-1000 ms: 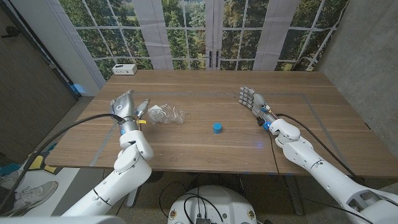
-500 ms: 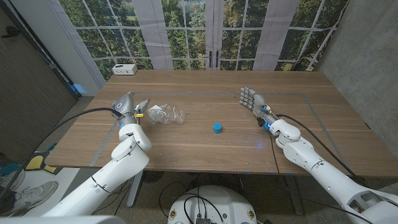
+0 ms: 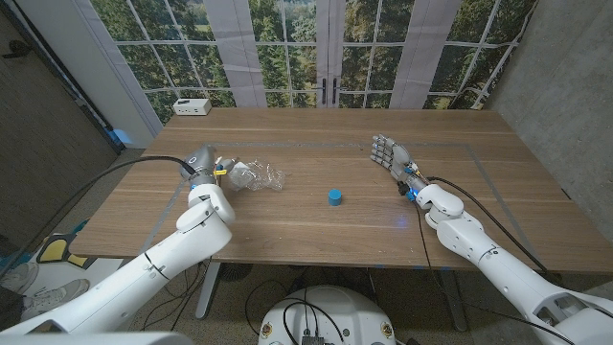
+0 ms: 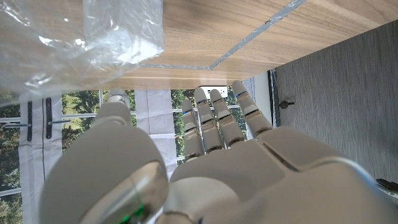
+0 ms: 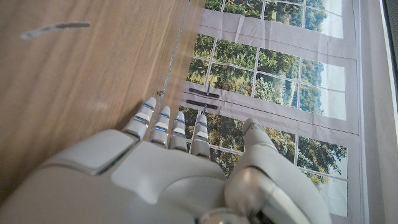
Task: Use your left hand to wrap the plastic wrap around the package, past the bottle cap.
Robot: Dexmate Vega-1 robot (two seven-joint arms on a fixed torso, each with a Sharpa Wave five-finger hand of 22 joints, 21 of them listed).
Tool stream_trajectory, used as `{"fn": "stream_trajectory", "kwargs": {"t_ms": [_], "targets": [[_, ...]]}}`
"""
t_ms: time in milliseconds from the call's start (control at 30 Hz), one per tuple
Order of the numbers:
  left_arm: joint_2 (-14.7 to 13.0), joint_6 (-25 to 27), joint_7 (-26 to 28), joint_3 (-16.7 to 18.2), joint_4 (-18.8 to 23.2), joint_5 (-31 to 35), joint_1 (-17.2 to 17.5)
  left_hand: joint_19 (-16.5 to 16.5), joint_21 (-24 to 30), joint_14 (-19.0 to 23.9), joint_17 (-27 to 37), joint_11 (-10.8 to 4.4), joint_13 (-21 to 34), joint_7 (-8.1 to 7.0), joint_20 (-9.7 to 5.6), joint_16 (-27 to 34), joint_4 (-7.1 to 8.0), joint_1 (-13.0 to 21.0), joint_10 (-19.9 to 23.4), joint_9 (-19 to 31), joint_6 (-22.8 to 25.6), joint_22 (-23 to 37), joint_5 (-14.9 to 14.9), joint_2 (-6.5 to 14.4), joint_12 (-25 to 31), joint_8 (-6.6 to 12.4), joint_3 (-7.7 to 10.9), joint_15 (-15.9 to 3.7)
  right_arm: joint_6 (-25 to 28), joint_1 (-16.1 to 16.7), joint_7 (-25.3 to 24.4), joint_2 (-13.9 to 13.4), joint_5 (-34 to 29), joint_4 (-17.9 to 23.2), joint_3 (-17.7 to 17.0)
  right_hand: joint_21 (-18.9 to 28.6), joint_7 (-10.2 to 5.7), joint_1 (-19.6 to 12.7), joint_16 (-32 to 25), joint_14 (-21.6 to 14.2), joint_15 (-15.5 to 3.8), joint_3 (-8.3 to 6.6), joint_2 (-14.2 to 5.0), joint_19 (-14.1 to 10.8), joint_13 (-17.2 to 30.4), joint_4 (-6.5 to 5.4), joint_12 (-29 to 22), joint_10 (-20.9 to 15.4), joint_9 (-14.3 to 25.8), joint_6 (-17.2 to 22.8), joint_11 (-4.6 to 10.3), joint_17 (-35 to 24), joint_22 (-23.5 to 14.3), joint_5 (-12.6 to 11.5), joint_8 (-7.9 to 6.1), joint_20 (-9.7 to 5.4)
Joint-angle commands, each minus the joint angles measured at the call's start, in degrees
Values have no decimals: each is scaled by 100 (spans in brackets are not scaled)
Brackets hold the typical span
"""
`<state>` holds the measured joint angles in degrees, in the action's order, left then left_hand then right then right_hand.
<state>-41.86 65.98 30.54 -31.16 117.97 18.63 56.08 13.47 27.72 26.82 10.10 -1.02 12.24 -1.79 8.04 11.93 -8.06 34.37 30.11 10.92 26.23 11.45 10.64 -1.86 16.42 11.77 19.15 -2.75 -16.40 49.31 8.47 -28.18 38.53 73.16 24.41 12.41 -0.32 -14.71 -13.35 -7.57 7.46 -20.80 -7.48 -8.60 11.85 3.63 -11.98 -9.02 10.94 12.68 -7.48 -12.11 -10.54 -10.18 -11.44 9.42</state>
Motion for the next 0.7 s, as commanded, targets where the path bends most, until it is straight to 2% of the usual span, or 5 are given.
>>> {"fn": "stream_trajectory", "kwargs": {"t_ms": [33,333,567,633,700], "targets": [[-132,60,23,-514,-261,-213,-423,92,45,75,-6,-8,-2,-25,-13,41,-40,112,53,14,19,1,53,11,22,19,30,18,-28,-55,94,25,35,-113,-8,7,7,47,-11,-45,17,26,5,-17,8,-10,-18,-51,16,58,3,-27,-17,19,9,31],[-326,67,-223,-1064,-292,-152,-796,131,38,-32,-6,-62,-11,-49,-12,-45,-62,141,-153,14,-367,-3,43,-149,-120,-117,-58,37,-42,1,61,-17,34,-41,-40,1,9,50,-13,-65,29,34,19,-7,8,0,-46,-131,16,62,-22,-24,-17,18,8,37],[-453,124,-433,-1162,-215,-272,-873,113,15,-35,-2,-107,-11,-54,25,-53,-98,208,-225,13,-436,-7,65,-259,-173,-113,-103,54,-38,17,80,-36,48,-21,-49,-1,14,51,-13,-73,22,38,22,-3,8,5,-52,-157,16,71,-32,-22,-17,17,5,33],[-540,182,-604,-1245,-168,-326,-951,138,17,32,-1,-104,-10,-50,32,-31,-126,302,-121,13,-430,-8,84,-278,-145,-95,-96,39,-37,18,82,-28,56,-17,-49,-3,15,52,-17,-86,20,39,23,2,8,7,-55,-169,16,71,-29,-22,-17,17,5,36],[-498,237,-556,-1245,-181,-331,-946,224,42,121,0,-105,-10,-50,-9,-5,-141,385,-62,13,-403,-8,97,-297,-136,-72,-94,14,-77,13,112,8,88,-58,-57,-3,21,51,-16,-88,22,40,24,2,7,10,-60,-184,16,83,-32,-21,-17,17,1,36]]}}
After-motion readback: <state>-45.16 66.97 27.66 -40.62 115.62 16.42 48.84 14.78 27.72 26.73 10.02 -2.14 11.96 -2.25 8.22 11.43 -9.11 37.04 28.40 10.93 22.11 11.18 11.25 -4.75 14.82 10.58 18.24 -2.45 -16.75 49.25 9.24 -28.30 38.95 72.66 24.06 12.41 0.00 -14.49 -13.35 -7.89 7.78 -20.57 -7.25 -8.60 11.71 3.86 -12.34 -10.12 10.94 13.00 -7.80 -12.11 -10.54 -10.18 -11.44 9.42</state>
